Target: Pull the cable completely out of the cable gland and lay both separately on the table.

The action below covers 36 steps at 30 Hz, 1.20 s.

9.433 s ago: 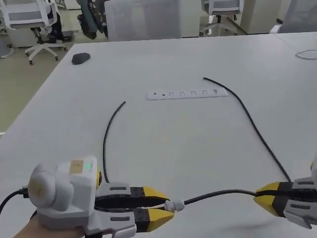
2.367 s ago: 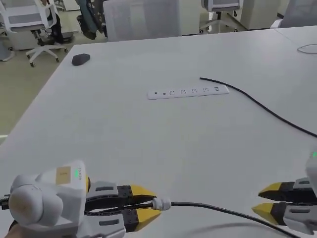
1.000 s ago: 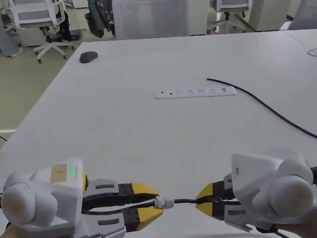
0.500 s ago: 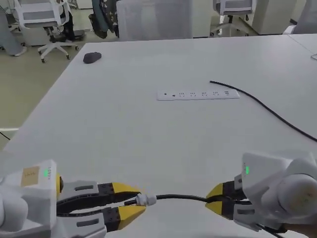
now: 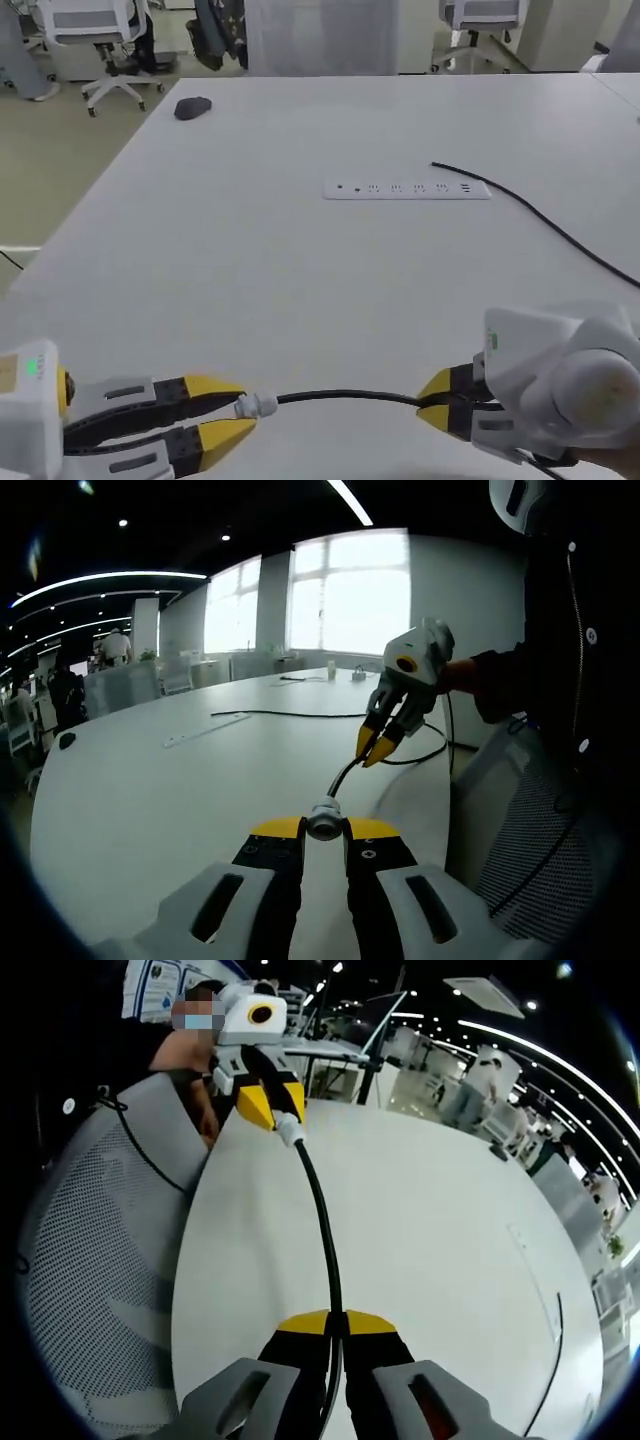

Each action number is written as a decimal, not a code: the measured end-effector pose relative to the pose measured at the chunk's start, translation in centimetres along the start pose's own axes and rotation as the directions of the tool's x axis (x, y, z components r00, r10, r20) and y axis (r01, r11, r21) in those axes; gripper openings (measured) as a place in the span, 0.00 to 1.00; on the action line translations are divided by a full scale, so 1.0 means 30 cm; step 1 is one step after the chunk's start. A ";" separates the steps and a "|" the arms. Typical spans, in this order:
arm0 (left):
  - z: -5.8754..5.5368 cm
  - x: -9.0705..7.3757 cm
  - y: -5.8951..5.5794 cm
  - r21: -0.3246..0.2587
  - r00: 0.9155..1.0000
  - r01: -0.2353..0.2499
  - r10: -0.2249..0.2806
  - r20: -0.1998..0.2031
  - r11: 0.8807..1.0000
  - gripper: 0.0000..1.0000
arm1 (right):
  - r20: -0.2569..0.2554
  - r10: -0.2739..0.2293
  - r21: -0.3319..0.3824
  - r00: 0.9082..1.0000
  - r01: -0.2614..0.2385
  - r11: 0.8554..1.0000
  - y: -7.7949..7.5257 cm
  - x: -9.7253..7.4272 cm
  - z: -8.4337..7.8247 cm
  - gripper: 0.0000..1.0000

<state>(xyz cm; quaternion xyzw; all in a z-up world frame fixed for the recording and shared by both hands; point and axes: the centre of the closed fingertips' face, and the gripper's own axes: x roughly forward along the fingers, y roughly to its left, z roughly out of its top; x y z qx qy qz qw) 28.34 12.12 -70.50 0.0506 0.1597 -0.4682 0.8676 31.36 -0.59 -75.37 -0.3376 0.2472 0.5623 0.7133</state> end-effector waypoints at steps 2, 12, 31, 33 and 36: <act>-0.008 -0.005 0.001 -0.005 1.000 -0.008 0.008 0.002 1.000 0.15 | -0.001 0.007 0.001 1.000 -0.007 1.000 0.003 0.007 0.006 0.00; -0.031 -0.081 0.043 -0.041 0.997 -0.074 0.075 0.023 0.996 0.15 | -0.026 0.010 -0.032 1.000 -0.011 0.999 -0.014 0.019 0.013 0.00; -0.155 -0.257 0.104 -0.140 0.967 -0.245 0.252 0.033 0.959 0.15 | 0.007 0.025 -0.025 1.000 -0.025 0.999 -0.051 0.145 0.191 0.00; -0.169 -0.275 0.115 -0.147 0.960 -0.271 0.278 0.034 0.951 0.15 | 0.019 0.023 -0.020 1.000 -0.022 1.000 -0.053 0.161 0.224 0.00; -0.186 -0.300 0.124 -0.162 0.950 -0.301 0.310 0.038 0.940 0.15 | 0.054 0.035 0.017 0.998 -0.036 0.999 -0.047 0.186 0.274 0.00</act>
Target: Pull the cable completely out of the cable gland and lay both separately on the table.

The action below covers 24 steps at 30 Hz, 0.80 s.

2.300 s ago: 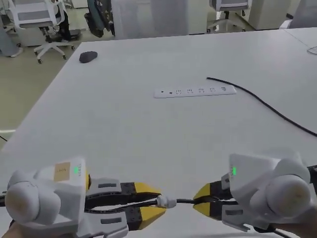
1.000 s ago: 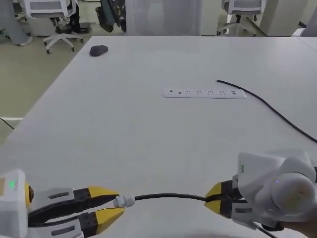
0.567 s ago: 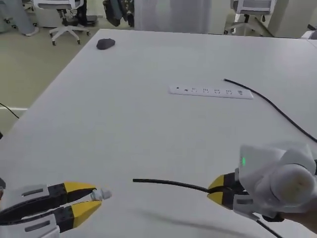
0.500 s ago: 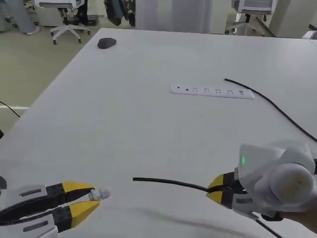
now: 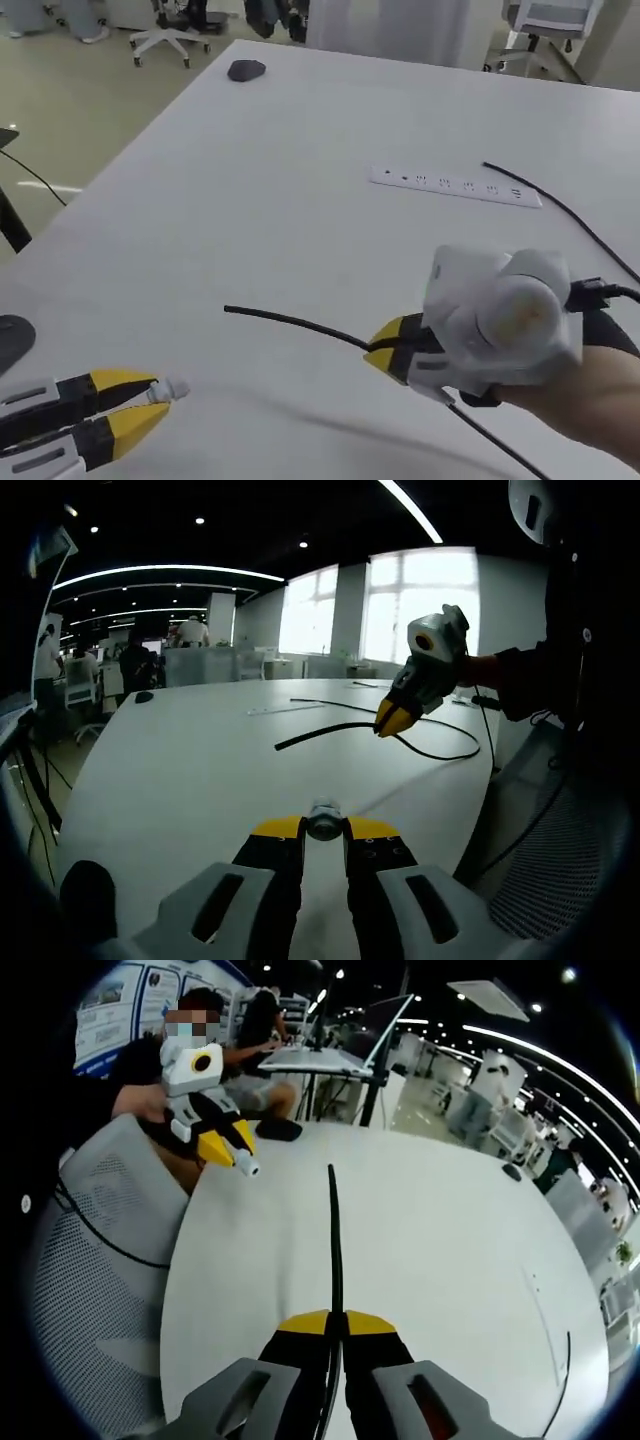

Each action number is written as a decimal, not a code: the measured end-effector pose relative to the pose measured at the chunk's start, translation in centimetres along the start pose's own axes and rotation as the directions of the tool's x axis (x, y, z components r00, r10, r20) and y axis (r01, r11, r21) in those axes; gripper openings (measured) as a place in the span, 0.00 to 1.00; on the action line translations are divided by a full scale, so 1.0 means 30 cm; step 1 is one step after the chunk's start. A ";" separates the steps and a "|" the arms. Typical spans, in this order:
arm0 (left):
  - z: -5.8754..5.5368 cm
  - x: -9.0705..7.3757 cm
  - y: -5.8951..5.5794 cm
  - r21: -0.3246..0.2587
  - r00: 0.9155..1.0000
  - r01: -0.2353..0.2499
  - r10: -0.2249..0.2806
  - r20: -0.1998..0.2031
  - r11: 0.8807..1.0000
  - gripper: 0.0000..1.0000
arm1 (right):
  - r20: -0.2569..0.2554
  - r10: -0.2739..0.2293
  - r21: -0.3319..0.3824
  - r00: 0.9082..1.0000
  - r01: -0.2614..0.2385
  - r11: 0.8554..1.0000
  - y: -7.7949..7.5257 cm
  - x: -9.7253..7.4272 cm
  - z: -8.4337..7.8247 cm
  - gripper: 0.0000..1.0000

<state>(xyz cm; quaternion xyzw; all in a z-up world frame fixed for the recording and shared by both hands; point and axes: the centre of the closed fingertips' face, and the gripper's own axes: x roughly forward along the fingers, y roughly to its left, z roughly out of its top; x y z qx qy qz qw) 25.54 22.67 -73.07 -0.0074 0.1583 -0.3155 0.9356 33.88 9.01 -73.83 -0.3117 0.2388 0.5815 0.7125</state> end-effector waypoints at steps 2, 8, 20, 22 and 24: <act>-0.015 -0.015 0.013 -0.011 1.000 -0.026 0.026 0.001 1.000 0.15 | 0.011 0.005 0.010 1.000 -0.005 1.000 0.005 0.026 0.027 0.00; -0.052 -0.050 0.035 -0.036 0.998 -0.070 0.070 0.002 0.997 0.15 | 0.086 0.069 0.095 0.994 -0.077 0.992 0.039 0.098 0.112 0.00; -0.099 -0.064 0.072 -0.072 0.992 -0.128 0.129 0.012 0.989 0.15 | 0.080 0.039 0.099 0.996 -0.047 0.994 0.050 0.271 0.205 0.00; -0.122 -0.062 0.074 -0.074 0.992 -0.130 0.130 -0.003 0.989 0.15 | 0.092 0.053 0.123 0.994 -0.064 0.990 0.059 0.300 0.219 0.00; -0.142 -0.061 0.083 -0.085 0.991 -0.136 0.136 -0.006 0.987 0.15 | 0.102 0.060 0.150 0.993 -0.075 0.986 0.069 0.330 0.229 0.00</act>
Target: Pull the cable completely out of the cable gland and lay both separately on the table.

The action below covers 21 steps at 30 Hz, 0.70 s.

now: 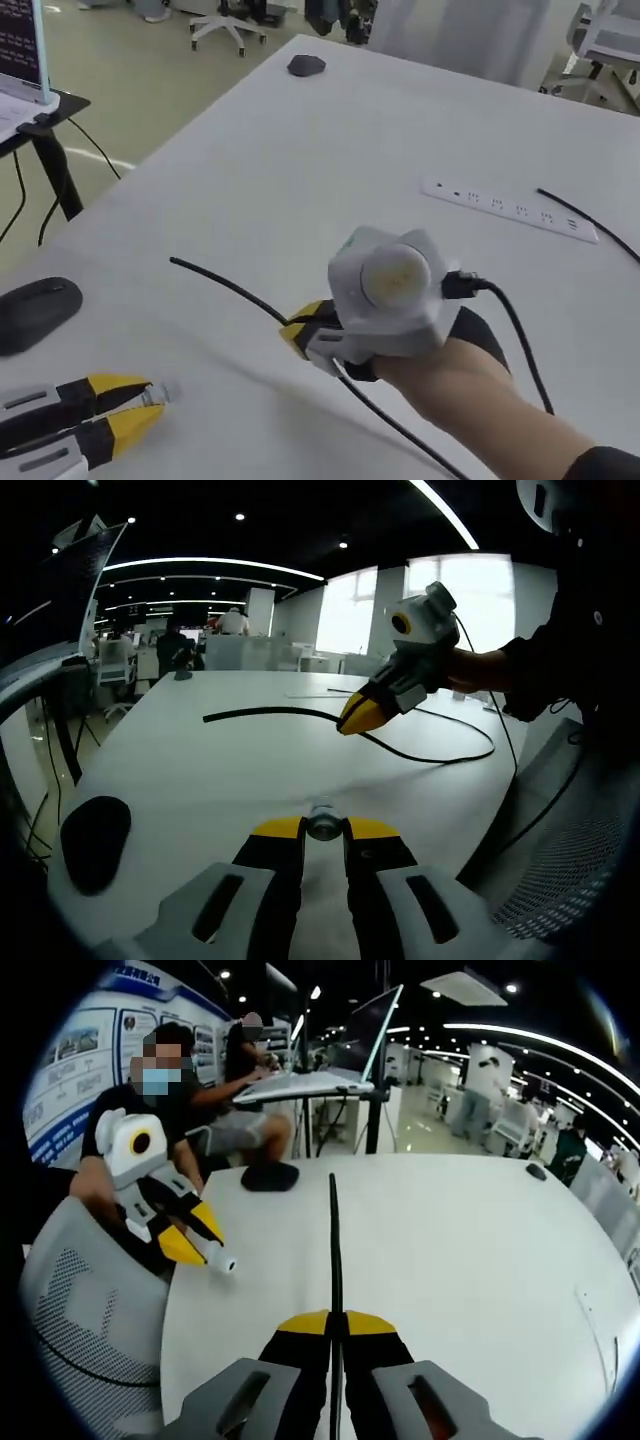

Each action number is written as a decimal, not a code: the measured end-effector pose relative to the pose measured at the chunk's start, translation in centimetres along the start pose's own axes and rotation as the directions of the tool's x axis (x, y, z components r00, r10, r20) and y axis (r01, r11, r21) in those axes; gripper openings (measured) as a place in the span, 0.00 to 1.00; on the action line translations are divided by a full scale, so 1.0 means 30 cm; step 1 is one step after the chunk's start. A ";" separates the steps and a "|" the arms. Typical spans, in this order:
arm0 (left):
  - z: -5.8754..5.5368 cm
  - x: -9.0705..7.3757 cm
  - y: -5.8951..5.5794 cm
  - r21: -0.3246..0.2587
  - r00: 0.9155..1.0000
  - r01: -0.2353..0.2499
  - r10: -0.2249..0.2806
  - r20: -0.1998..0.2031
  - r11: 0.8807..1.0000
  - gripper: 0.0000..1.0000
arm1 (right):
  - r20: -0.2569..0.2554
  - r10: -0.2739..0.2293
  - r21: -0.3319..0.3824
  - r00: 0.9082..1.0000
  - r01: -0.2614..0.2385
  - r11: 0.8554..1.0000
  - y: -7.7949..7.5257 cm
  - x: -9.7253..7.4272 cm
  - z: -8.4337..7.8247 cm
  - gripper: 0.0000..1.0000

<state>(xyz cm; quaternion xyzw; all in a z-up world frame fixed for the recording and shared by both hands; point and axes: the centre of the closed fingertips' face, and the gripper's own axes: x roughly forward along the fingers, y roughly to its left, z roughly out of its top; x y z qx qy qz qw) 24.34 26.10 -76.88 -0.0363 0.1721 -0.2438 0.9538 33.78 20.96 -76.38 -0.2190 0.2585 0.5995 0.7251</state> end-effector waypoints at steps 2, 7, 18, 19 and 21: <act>-0.017 0.007 0.007 -0.003 1.000 -0.009 0.009 -0.007 1.000 0.15 | 0.002 0.007 0.007 1.000 -0.007 1.000 0.016 0.030 -0.001 0.00; -0.037 0.019 0.015 -0.018 1.000 -0.010 0.010 -0.011 1.000 0.15 | -0.008 0.017 0.014 1.000 -0.017 1.000 0.045 0.088 -0.022 0.00; -0.090 0.018 0.060 -0.048 0.998 -0.055 0.054 -0.011 0.997 0.15 | -0.039 0.023 0.025 0.999 -0.023 0.999 0.067 0.166 -0.057 0.00; -0.089 0.018 0.061 -0.046 0.998 -0.059 0.058 -0.009 0.997 0.15 | -0.041 0.023 0.026 0.999 -0.021 0.999 0.066 0.170 -0.060 0.00; -0.101 0.017 0.065 -0.024 0.997 -0.072 0.072 -0.028 0.997 0.15 | -0.046 0.022 0.029 0.999 -0.020 0.999 0.067 0.171 -0.064 0.00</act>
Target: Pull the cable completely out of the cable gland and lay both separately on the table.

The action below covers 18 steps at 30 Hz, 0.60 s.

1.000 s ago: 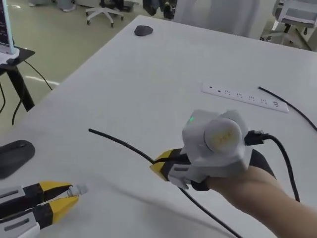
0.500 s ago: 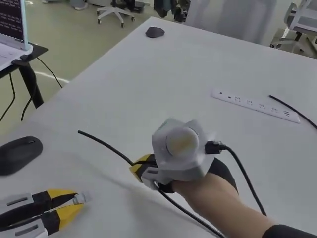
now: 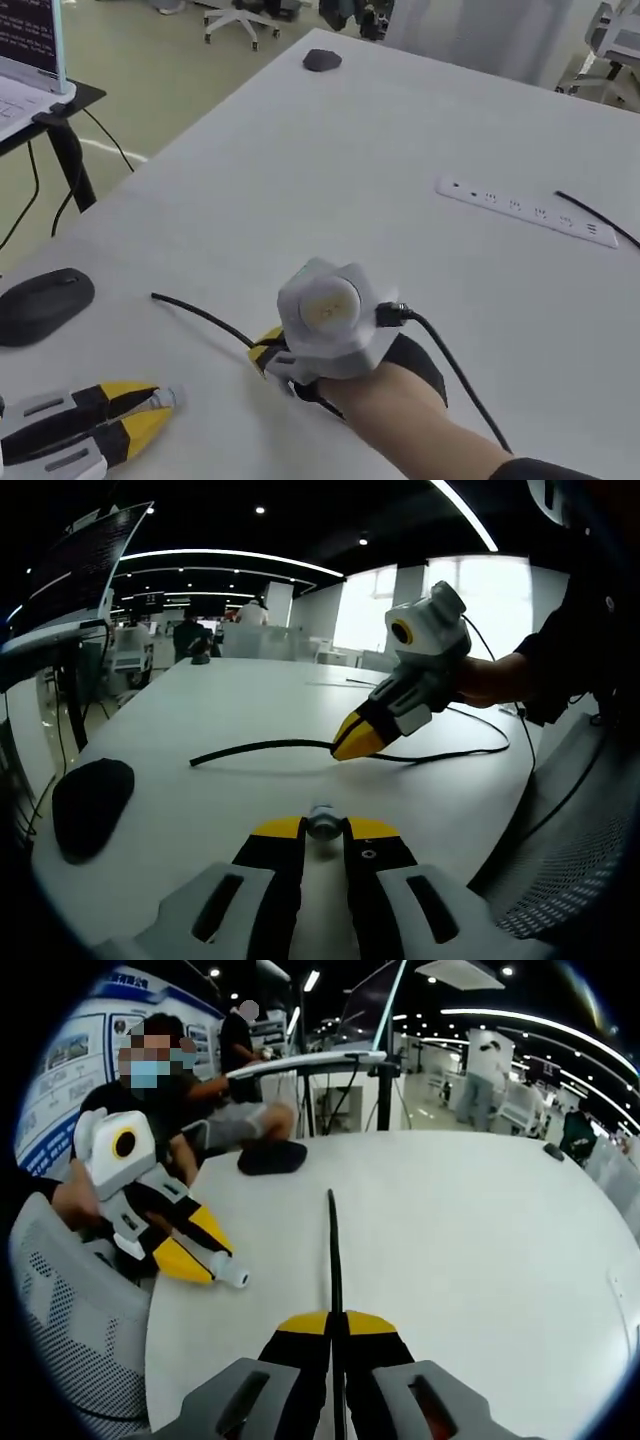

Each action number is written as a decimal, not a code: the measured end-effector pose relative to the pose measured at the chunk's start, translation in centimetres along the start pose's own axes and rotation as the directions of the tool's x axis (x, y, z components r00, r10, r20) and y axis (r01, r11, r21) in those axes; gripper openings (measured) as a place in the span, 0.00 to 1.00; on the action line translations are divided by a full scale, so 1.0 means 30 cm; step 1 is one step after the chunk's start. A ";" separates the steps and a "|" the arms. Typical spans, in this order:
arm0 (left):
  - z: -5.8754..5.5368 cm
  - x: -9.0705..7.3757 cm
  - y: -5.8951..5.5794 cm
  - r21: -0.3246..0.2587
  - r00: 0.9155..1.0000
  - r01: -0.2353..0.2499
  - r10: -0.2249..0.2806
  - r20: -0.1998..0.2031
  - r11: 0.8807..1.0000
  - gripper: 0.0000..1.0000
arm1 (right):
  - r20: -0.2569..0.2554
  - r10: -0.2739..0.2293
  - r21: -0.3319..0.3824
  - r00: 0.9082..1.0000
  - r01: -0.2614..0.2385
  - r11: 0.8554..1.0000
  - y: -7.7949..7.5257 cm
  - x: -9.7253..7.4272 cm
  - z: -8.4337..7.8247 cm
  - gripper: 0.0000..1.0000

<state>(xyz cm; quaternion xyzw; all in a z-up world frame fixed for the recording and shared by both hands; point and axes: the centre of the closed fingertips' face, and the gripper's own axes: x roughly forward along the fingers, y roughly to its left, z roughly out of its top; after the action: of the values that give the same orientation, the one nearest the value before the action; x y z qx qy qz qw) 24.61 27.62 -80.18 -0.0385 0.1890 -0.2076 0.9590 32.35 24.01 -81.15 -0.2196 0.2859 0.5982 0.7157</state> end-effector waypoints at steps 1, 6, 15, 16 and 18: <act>-0.007 0.000 0.001 0.020 1.000 -0.005 0.005 -0.011 1.000 0.16 | -0.001 -0.003 -0.002 1.000 0.003 1.000 -0.002 0.000 -0.001 0.00; -0.015 -0.003 -0.001 0.008 1.000 -0.007 0.007 -0.006 1.000 0.16 | -0.005 -0.020 0.009 1.000 0.020 1.000 -0.020 0.008 -0.008 0.00; -0.010 0.000 -0.004 -0.013 1.000 0.000 0.000 0.020 1.000 0.16 | -0.016 -0.028 0.011 0.999 0.028 1.000 -0.020 0.020 -0.022 0.00; -0.010 0.001 -0.008 -0.025 1.000 0.006 -0.005 0.022 1.000 0.16 | -0.020 -0.033 0.003 0.999 0.033 0.999 -0.021 0.022 -0.026 0.00; -0.018 0.004 -0.010 -0.032 1.000 0.008 -0.007 0.014 0.999 0.16 | -0.024 -0.042 -0.018 0.999 0.041 0.999 -0.025 0.024 -0.033 0.00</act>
<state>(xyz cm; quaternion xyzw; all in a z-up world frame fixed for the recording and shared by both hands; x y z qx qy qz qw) 24.40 27.29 -80.68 -0.0561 0.1855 -0.2078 0.9588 33.02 23.75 -82.38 -0.2390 0.2850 0.5828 0.7225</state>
